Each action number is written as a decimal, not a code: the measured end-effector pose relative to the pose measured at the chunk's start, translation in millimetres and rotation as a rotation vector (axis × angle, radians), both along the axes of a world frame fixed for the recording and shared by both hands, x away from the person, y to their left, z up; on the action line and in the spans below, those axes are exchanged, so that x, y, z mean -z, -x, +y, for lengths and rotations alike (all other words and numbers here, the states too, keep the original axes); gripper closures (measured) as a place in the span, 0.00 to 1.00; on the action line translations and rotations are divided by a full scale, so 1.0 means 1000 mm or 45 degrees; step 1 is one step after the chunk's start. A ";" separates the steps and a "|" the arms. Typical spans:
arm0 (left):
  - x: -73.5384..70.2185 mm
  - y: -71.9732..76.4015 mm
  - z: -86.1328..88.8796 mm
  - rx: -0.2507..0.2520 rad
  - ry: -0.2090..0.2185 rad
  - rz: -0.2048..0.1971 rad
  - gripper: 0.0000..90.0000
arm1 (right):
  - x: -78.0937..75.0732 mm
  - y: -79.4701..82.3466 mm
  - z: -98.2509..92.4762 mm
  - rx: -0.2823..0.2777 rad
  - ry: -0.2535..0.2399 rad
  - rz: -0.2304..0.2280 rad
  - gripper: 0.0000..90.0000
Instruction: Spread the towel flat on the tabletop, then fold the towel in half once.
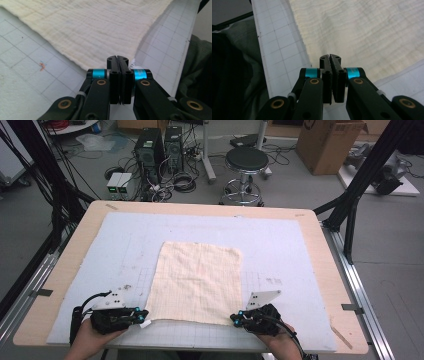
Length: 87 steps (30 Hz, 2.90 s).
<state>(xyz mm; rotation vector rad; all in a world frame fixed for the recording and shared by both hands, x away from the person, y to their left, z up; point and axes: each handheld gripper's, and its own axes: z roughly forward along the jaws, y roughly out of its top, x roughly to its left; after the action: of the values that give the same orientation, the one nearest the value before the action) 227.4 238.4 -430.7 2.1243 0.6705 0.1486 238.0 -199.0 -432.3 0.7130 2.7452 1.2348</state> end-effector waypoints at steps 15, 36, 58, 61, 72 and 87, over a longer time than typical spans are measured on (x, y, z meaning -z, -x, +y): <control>-0.001 0.000 -0.001 -0.007 0.065 -0.008 0.82 | -0.002 -0.005 -0.001 0.041 -0.074 -0.002 0.78; -0.003 -0.022 -0.007 -0.130 0.132 -0.127 0.62 | -0.004 -0.031 -0.004 0.158 -0.157 -0.024 0.48; -0.006 -0.036 -0.009 -0.253 0.110 -0.185 0.43 | -0.008 -0.049 -0.001 0.233 -0.133 -0.094 0.31; -0.005 -0.036 -0.009 -0.249 0.107 -0.179 0.42 | -0.009 -0.047 -0.001 0.231 -0.131 -0.088 0.31; -0.005 -0.035 -0.010 -0.239 0.099 -0.178 0.42 | -0.010 -0.048 0.001 0.224 -0.127 -0.093 0.31; -0.013 -0.061 -0.012 -0.262 0.111 -0.114 0.48 | -0.019 -0.074 -0.004 0.313 -0.106 -0.128 0.41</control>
<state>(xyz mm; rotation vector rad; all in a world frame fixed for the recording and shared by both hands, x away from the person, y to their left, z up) 288.6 226.6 -417.4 1.9509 0.8262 0.3194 312.1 -203.0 -413.5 0.9357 2.4507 1.2962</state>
